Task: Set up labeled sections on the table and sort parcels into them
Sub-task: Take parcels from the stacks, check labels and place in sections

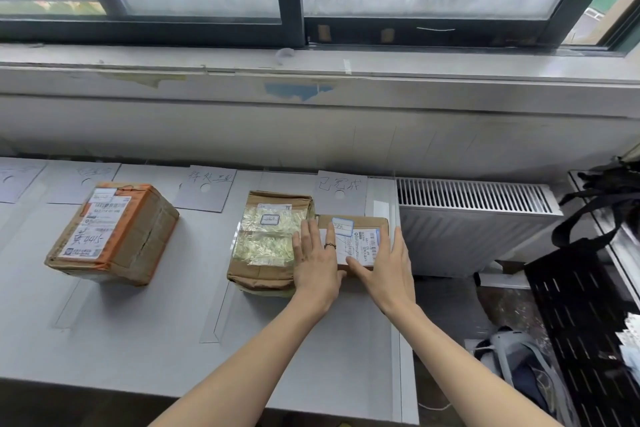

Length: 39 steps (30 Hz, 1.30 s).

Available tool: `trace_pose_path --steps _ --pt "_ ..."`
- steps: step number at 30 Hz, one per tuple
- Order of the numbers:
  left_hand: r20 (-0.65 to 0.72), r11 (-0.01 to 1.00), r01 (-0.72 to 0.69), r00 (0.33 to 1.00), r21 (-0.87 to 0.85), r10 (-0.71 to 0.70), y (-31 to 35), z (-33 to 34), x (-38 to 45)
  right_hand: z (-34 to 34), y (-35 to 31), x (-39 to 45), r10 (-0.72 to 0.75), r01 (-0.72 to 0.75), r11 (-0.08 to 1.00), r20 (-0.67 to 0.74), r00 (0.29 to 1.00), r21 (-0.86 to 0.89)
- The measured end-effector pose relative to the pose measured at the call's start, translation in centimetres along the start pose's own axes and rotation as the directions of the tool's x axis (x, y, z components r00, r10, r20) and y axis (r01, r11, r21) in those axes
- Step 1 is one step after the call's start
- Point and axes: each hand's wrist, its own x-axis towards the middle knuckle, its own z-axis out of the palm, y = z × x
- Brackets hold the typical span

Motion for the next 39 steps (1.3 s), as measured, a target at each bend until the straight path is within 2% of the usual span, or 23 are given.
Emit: trace_pose_path --steps 6,8,13,15,22,25,32,39 --pt "-0.153 0.999 -0.007 0.988 -0.045 0.0 -1.7 -3.0 -1.1 -3.3 -3.7 0.0 -0.119 0.118 0.993 -0.066 0.991 -0.02" --pt "-0.25 0.999 0.0 0.968 -0.047 -0.012 -2.8 -4.2 -1.5 -4.1 -5.5 -0.1 -0.159 0.158 0.987 -0.08 0.984 -0.028" --pt "-0.372 0.998 0.008 0.928 -0.064 -0.032 -7.3 -7.1 -2.8 -4.9 -10.8 -1.1 -0.272 0.264 0.959 -0.085 0.958 -0.099" --pt "-0.404 0.994 0.044 0.911 -0.099 -0.08 -9.8 -8.3 -3.5 -4.7 -13.4 -1.9 -0.308 0.298 0.949 -0.103 0.946 -0.106" --pt "-0.459 0.973 0.058 0.874 -0.224 -0.158 -21.2 -11.0 -7.1 -0.7 -24.0 -5.3 -0.386 0.373 0.92 -0.123 0.914 -0.122" --pt "-0.444 0.974 0.035 0.886 -0.225 -0.134 -26.5 -11.7 -7.8 1.9 -29.1 -6.9 -0.402 0.382 0.912 -0.13 0.907 -0.151" --pt "-0.491 0.974 0.01 0.862 -0.227 -0.124 -37.4 -13.4 -8.4 7.2 -38.5 -9.7 -0.371 0.34 0.924 -0.186 0.91 -0.177" --pt "-0.483 0.976 0.04 0.864 -0.215 -0.142 -44.0 -13.7 -8.5 10.3 -44.2 -10.8 -0.372 0.339 0.921 -0.18 0.911 -0.19"
